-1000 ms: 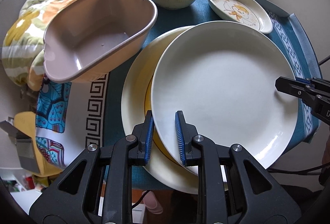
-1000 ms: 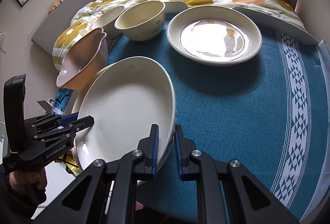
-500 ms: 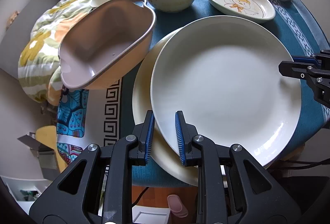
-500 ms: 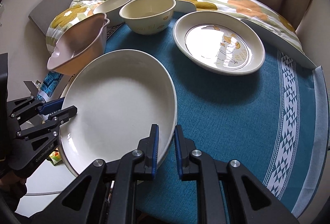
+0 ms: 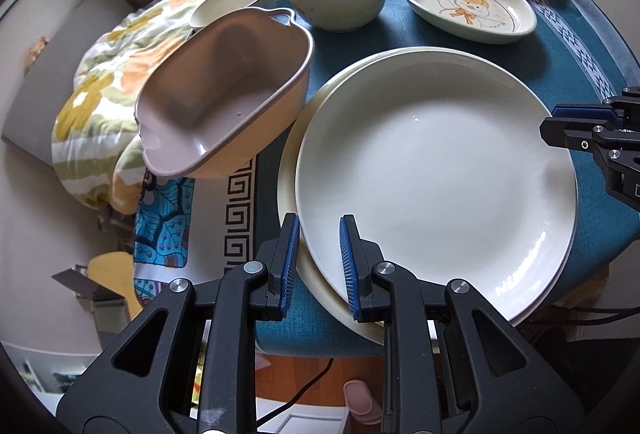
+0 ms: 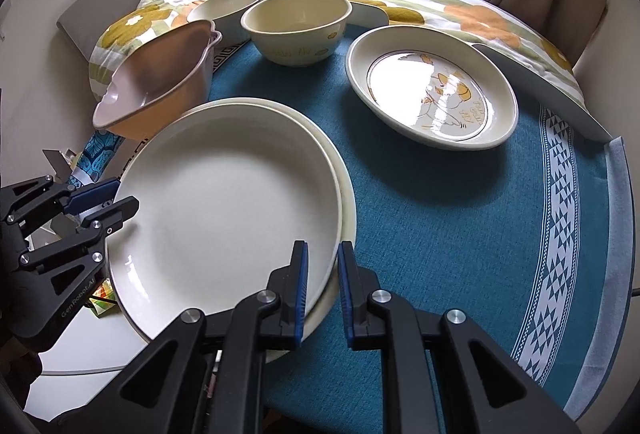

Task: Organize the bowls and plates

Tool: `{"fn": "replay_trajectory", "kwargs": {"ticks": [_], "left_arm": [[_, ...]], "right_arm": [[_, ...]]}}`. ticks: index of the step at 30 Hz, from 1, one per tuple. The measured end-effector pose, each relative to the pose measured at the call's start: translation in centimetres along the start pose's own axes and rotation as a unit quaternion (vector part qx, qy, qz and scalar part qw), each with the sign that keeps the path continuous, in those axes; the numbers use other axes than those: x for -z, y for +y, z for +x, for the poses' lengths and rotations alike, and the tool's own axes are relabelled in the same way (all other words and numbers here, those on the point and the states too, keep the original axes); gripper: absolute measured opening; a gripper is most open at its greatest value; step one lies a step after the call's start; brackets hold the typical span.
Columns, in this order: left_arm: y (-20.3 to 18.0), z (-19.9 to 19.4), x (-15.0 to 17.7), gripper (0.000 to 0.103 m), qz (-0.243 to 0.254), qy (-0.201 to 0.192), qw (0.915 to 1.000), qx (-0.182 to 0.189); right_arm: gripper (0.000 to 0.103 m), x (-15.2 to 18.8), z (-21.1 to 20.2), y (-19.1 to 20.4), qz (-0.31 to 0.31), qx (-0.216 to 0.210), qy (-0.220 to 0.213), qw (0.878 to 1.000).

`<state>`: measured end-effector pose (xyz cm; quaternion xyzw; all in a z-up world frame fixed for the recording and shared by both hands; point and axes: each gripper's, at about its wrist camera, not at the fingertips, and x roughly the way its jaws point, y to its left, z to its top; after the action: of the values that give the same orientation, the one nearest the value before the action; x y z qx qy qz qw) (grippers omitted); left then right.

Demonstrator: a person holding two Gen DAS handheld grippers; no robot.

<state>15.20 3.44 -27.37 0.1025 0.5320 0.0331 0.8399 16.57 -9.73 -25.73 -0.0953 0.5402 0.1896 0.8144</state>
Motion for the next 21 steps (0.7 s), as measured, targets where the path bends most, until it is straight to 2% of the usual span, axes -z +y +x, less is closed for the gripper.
{"fn": "replay_trajectory", "kwargs": {"ticks": [4, 9, 13, 14, 15, 16, 17, 18, 19, 20, 21], "left_arm": [[0.3, -0.3, -0.3, 0.018, -0.002, 0.004, 1.0000, 0.008], [1.3, -3.3, -1.7, 0.018, -0.016, -0.024, 0.9996, 0.006], [2.3, -5.4, -3.4, 0.019, -0.046, -0.037, 0.9964, 0.060], [2.4, -5.8, -3.7, 0.019, -0.049, -0.040, 0.9958, 0.066], [2.3, -6.2, -4.0, 0.019, -0.048, -0.043, 0.9955, 0.069], [2.1, -6.5, -4.2, 0.020, -0.043, -0.045, 0.9954, 0.073], [1.9, -6.7, -4.4, 0.025, -0.040, -0.046, 0.9951, 0.078], [1.7, -6.9, -4.7, 0.031, -0.039, -0.047, 0.9942, 0.088], [1.6, -7.2, -4.9, 0.055, -0.042, -0.049, 0.9930, 0.099], [1.7, -7.5, -5.1, 0.088, -0.049, -0.057, 0.9914, 0.108], [1.6, -7.8, -5.1, 0.098, -0.056, -0.068, 0.9895, 0.114]], "right_arm": [[0.014, 0.1, -0.4, -0.1, 0.013, -0.006, -0.004, 1.000], [0.014, -0.3, -3.9, -1.1, 0.043, -0.020, -0.049, 0.998], [0.014, -0.5, -5.9, -2.7, 0.087, -0.041, -0.062, 0.993], [0.022, -0.4, -6.4, -3.0, 0.095, -0.039, -0.071, 0.992], [0.044, -0.2, -7.0, -3.3, 0.103, -0.037, -0.081, 0.991], [0.060, -0.1, -7.5, -3.5, 0.109, -0.037, -0.090, 0.989], [0.091, 0.1, -8.1, -3.6, 0.115, -0.039, -0.100, 0.988], [0.100, 0.4, -8.7, -3.8, 0.120, -0.039, -0.112, 0.986], [0.100, 0.6, -9.2, -4.0, 0.122, -0.034, -0.123, 0.984], [0.100, 0.8, -9.7, -4.1, 0.123, -0.027, -0.130, 0.984], [0.100, 1.0, -10.0, -4.2, 0.122, -0.018, -0.132, 0.984]]}}
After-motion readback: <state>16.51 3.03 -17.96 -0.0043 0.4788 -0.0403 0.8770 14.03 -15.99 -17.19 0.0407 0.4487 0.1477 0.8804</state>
